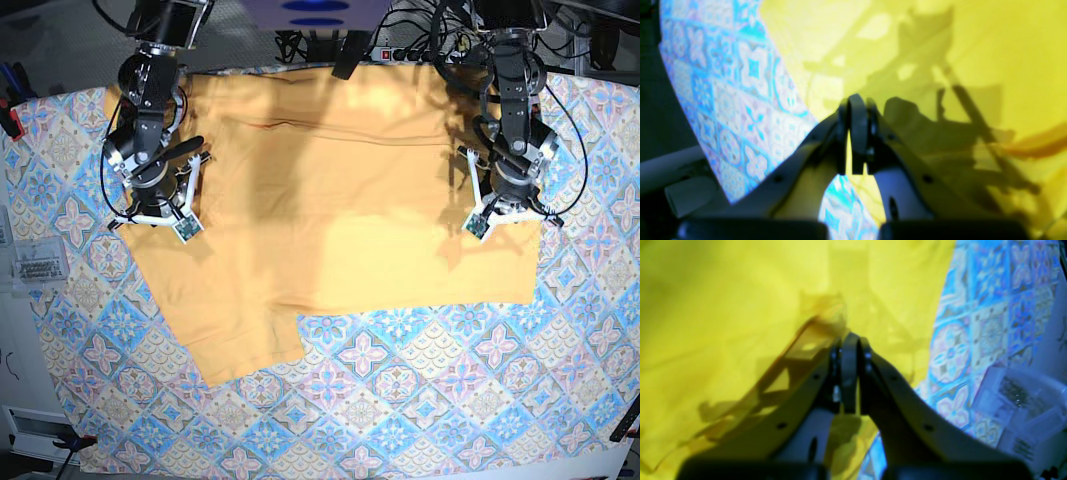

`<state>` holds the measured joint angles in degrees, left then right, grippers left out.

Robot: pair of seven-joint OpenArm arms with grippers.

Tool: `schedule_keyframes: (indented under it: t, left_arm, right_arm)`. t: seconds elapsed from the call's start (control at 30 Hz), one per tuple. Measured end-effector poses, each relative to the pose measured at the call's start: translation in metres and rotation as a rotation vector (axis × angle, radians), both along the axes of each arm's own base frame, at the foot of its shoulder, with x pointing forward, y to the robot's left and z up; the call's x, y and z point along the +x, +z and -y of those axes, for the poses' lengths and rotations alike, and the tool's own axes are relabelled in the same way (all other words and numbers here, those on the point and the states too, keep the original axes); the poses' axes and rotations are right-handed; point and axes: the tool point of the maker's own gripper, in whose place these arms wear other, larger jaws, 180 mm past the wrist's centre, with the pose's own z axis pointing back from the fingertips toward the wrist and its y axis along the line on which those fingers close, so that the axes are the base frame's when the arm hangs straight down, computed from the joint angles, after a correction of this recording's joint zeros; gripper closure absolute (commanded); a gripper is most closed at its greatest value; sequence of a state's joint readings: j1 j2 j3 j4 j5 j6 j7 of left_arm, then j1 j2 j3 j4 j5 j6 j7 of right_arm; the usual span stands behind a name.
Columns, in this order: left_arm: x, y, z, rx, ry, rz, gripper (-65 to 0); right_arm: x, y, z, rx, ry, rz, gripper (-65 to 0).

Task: Fold the T-shirt properly
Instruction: 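Release the shirt and move both grippers down along the shirt's sides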

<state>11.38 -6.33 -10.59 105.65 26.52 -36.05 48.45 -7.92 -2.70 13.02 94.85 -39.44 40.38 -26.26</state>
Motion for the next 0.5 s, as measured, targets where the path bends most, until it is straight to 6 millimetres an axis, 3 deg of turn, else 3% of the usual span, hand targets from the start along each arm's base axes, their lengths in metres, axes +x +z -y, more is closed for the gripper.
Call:
schedule_keyframes:
  t: [0.1,0.23,0.4,0.5]
  left_arm:
    - [0.023,0.010,-0.004,-0.007,0.010,0.053,0.0]
    - [0.027,-0.010,-0.027,-0.028,0.124,-0.010,0.0]
    - [0.054,-0.008,-0.037,-0.079,0.165,0.027,0.0]
    - [0.056,-0.010,-0.042,-0.088,0.187,0.019,0.0]
  right_arm:
    - [0.012,-0.001,-0.001,0.007,-0.003,-0.003,0.0]
    - [0.034,0.005,0.002,-0.005,-0.025,-0.004,0.0]
    - [0.058,0.008,-0.002,0.020,-0.026,0.006,0.0]
    - [0.064,0.001,-0.005,0.032,-0.023,-0.017,0.0]
